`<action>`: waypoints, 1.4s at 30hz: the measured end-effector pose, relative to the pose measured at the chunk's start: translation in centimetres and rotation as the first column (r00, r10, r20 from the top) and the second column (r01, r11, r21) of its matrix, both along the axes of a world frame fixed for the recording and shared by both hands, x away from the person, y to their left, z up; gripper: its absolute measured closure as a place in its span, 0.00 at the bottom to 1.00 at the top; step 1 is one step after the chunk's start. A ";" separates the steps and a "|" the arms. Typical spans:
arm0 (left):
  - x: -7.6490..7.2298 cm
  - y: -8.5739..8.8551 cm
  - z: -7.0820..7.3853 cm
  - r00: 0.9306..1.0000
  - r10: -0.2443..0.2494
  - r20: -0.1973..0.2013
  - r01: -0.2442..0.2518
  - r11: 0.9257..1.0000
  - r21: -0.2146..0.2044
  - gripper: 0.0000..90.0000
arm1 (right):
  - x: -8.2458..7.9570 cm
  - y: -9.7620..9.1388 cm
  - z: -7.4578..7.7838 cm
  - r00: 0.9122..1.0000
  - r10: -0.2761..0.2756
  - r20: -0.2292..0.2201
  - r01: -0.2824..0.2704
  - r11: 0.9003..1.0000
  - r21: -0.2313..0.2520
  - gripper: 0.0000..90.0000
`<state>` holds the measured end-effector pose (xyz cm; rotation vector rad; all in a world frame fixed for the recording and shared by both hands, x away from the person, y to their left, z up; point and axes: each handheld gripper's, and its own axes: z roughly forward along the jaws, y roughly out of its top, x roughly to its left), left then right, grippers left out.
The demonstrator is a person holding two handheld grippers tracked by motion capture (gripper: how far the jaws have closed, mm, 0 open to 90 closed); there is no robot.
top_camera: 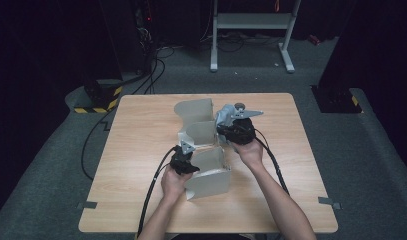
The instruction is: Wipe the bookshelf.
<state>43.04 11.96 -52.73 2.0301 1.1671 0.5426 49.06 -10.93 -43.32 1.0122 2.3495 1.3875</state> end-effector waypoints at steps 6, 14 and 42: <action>0.0 0.0 0.0 1.000 0.000 0.000 0.000 1.000 0.000 0.46 | -0.6 -0.3 -2.6 0.998 -0.002 -0.061 0.001 1.000 -0.015 0.93; 0.0 0.0 0.0 1.000 0.002 0.000 -0.002 1.000 0.001 0.46 | -1.6 -0.1 -6.7 0.990 0.004 -0.143 -0.016 0.996 -0.084 0.93; -0.4 1.5 0.4 1.000 0.002 -0.030 -0.002 1.000 -0.005 0.43 | -4.3 -11.1 -5.8 0.962 -0.271 -0.022 0.266 0.955 -0.132 0.92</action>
